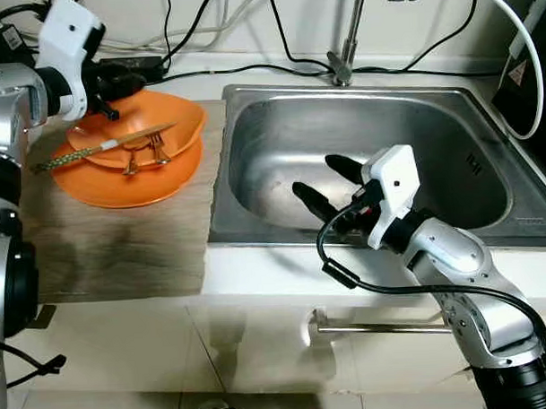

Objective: Kitchen organization

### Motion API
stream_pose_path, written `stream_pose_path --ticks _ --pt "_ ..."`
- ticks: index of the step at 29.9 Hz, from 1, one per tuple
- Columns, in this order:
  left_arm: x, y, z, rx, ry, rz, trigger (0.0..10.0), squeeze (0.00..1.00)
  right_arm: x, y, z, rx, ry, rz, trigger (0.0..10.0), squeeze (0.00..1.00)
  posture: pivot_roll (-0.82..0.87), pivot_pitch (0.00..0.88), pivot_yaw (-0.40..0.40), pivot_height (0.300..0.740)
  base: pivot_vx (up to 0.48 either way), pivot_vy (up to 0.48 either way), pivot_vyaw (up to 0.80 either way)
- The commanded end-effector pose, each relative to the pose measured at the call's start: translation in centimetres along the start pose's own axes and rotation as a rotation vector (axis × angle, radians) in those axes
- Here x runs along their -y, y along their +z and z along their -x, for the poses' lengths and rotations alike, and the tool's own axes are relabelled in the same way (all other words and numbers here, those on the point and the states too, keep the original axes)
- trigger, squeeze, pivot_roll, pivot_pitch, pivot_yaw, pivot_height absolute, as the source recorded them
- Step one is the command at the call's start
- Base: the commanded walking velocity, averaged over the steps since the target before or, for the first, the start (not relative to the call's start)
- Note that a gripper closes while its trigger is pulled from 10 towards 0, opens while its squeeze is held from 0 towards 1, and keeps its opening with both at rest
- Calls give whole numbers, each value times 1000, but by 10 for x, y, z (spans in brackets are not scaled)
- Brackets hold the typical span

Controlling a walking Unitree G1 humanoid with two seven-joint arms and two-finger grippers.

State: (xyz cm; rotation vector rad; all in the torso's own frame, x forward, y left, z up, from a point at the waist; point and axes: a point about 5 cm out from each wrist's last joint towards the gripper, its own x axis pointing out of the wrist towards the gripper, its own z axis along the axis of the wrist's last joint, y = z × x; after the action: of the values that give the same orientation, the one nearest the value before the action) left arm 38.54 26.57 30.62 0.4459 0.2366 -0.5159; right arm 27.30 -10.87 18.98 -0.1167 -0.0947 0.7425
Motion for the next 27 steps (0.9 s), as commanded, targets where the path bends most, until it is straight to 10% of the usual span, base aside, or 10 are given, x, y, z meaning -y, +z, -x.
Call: stream_pose_path --ticks 1,10,11,12,26,27 --pt "-2 0 3 -39 -10 -32 10000 1000 2 6 -2 24 -10 19 10000 0 98 31 20 740 0 0 0" --pt "1 -13 0 -73 -69 3 10000 1000 2 12 -3 95 -2 -16 10000 0 93 17 17 740 0 0 0" --pt "1 -14 0 -77 -78 11 10000 1000 2 13 -3 98 7 -24 10000 306 92 16 16 740 0 0 0" --pt "1 -16 1 -77 -84 28 10000 1000 2 15 -2 109 16 -31 10000 1000 90 16 17 740 0 0 0" --pt "5 -24 -6 -112 -90 98 10000 1000 5 31 7 21 259 62 10000 1000 68 4 6 740 0 0 0" --pt "5 -24 -7 -112 -83 103 10000 1000 6 32 7 18 264 66 10000 812 66 4 6 740 0 0 0"
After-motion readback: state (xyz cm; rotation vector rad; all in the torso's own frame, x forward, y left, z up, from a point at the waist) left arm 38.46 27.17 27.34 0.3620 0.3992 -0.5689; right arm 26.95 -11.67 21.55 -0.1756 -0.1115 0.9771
